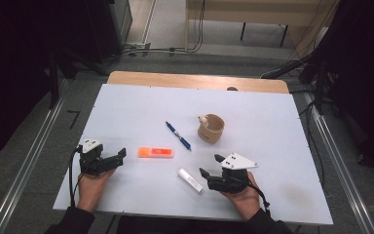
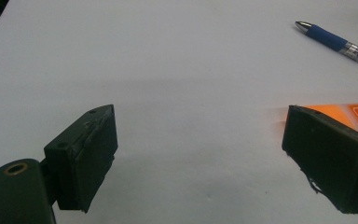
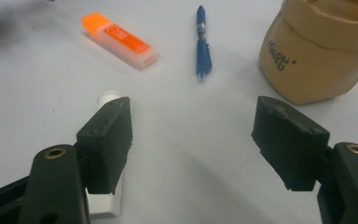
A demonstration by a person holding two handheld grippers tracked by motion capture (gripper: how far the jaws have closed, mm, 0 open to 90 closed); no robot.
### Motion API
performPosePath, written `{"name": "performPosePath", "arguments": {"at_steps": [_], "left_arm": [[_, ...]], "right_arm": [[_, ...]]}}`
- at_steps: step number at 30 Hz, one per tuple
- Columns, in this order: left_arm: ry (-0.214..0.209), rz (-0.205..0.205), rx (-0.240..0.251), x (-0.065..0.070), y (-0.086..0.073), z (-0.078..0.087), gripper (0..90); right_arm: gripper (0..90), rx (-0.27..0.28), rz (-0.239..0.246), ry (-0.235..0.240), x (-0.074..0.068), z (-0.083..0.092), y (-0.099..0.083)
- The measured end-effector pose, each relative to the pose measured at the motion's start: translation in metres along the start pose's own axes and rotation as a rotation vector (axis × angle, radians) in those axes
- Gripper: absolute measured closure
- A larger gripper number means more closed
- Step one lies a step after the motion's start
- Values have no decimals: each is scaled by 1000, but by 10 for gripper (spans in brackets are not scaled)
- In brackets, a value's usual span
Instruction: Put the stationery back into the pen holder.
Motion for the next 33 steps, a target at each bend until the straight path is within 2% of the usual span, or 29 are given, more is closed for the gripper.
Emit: {"name": "performPosePath", "arguments": {"at_steps": [2,12,22,26,33], "left_arm": [[-2,1,1,0,0,0,110],[-1,2,2,0,0,0,110],[-2,2,1,0,0,1,110],[-2,1,1,0,0,0,110],[-2,1,0,0,0,0,110]], "right_arm": [[267,-5,15,-1,-3,-2,-3],[272,-5,13,13,-14,-5,-9],[296,-18,45,24,-27,-10,-15],[304,-31,40,30,-31,-11,-17],[358,-53,49,40,-38,-14,-21]]}}
Point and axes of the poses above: each handheld gripper's, and its own axes: z roughly backward along the jaws, y roughly out of its top, x roughly to its right, the point moved 4 cm from there along -z, roughly forward along the jaws
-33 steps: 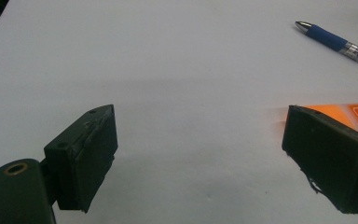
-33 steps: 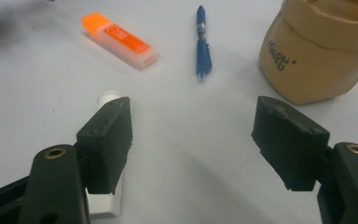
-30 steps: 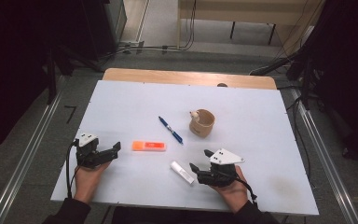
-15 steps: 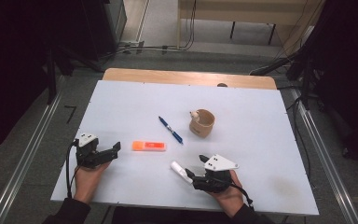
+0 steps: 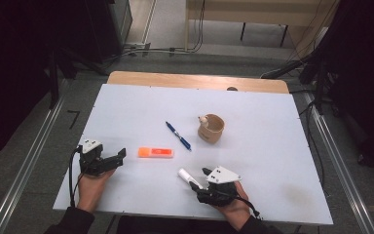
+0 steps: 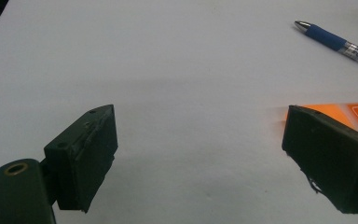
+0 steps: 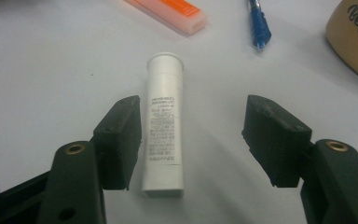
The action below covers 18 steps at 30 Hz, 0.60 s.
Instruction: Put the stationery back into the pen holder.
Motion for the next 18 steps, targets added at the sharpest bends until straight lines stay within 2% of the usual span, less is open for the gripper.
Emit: {"name": "performPosePath", "arguments": {"at_steps": [18], "left_arm": [[-1,-4,-3,0,0,-1,110]], "right_arm": [[458,-44,48,14,-8,-6,-6]]}}
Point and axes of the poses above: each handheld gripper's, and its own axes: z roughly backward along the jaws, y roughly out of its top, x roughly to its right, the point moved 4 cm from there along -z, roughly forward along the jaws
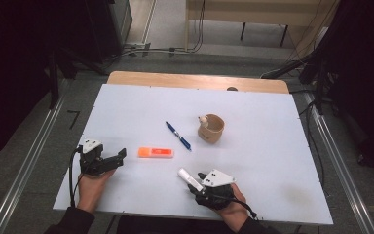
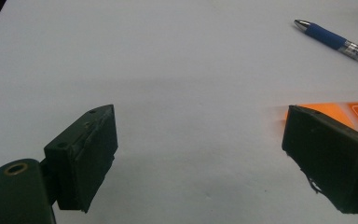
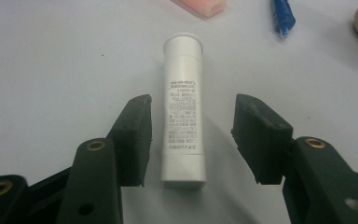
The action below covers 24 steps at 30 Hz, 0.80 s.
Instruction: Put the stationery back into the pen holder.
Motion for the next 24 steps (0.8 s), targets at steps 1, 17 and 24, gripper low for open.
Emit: {"name": "performPosePath", "arguments": {"at_steps": [1,17,24], "left_arm": [[0,0,0,0,0,0,110],[-2,1,1,0,0,0,110],[-2,0,0,0,0,0,110]], "right_arm": [[466,-6,1,-2,-1,0,0],[582,-34,25,-1,-4,-2,-1],[616,-50,31,-1,-4,-4,-1]]}}
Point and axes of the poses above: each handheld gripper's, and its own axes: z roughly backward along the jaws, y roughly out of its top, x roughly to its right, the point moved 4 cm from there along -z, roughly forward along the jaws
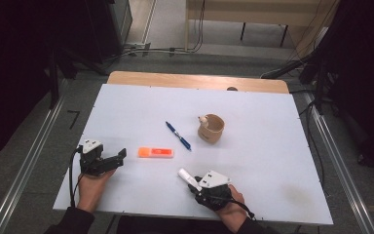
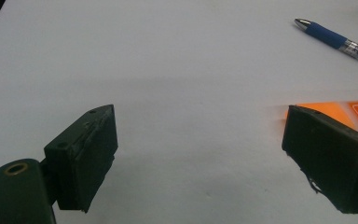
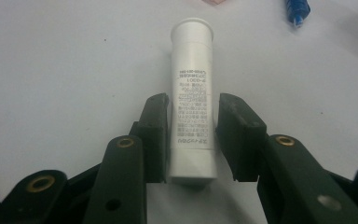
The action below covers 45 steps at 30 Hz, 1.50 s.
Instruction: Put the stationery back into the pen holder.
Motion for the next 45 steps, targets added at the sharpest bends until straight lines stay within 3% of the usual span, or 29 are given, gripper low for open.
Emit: {"name": "performPosePath", "arguments": {"at_steps": [11,35,45], "left_arm": [[0,-1,0,0,0,0,110],[-10,2,8,2,1,2,110],[-25,5,16,7,2,4,110]], "right_arm": [[671,-3,-10,5,1,0,0],[687,0,-11,18,1,0,0],[687,29,-13,5,6,3,3]]}}
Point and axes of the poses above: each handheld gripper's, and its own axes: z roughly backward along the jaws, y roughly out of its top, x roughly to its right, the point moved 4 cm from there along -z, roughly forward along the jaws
